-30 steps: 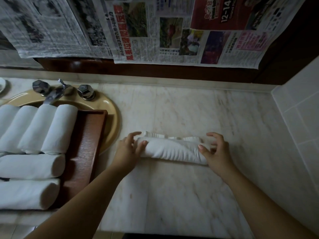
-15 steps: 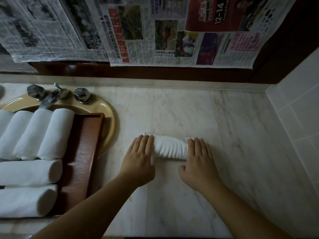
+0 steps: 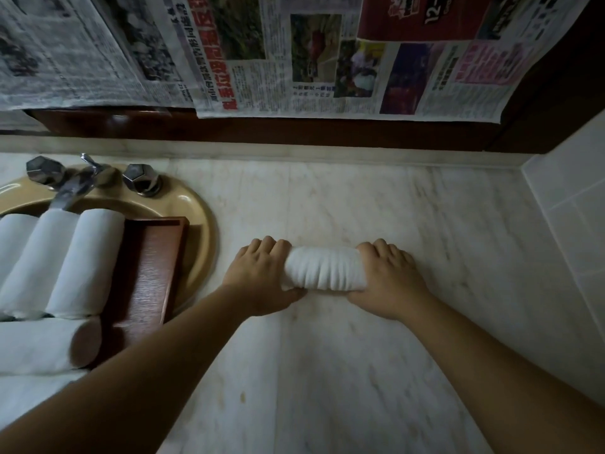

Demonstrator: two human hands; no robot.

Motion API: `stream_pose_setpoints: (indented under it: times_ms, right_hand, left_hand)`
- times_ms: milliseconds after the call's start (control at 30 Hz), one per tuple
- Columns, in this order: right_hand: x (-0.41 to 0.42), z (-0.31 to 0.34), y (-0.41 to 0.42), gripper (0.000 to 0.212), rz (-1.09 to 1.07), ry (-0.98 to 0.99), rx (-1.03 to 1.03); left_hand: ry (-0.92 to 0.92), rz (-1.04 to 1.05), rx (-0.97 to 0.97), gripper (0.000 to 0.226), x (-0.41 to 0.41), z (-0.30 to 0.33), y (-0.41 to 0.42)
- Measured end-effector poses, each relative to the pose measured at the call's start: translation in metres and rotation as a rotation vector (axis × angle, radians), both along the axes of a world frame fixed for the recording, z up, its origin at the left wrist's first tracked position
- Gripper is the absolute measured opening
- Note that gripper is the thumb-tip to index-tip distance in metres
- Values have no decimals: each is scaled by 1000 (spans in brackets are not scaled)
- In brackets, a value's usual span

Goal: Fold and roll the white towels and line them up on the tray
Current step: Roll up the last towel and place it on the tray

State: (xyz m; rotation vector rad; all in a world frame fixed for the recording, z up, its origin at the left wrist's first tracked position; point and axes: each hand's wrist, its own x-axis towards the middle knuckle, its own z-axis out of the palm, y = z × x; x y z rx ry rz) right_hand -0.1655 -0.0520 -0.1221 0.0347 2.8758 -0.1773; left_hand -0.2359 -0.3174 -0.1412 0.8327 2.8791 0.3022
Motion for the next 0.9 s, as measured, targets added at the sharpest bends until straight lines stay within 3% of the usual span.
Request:
stream_pose_setpoints:
  times_ms: [367,567,667,767,833,900]
  right_hand:
    - [-11,12,13,56,123,-173,-44]
    - [3,21,3,68,102,-281,-138]
    - [18,25,-3,76,97,-357,-187]
    - [29,28,-6,69,160,-232,-38]
    - [31,31,-13,64,203,-127,49]
    - [36,31,-26,72,180,-94,74]
  left_hand:
    - [-97,-139,-64,60,-22,17,-9]
    - [-272,-130,-167,63,-16,33,-10]
    - [-119,-171,-256,74,1,31,-13]
    - [140,-273,-181,80,20,29,-18]
    - [121,-299,-25,76,35,30,-14]
    - [79,-260,23,79,49,28,-6]
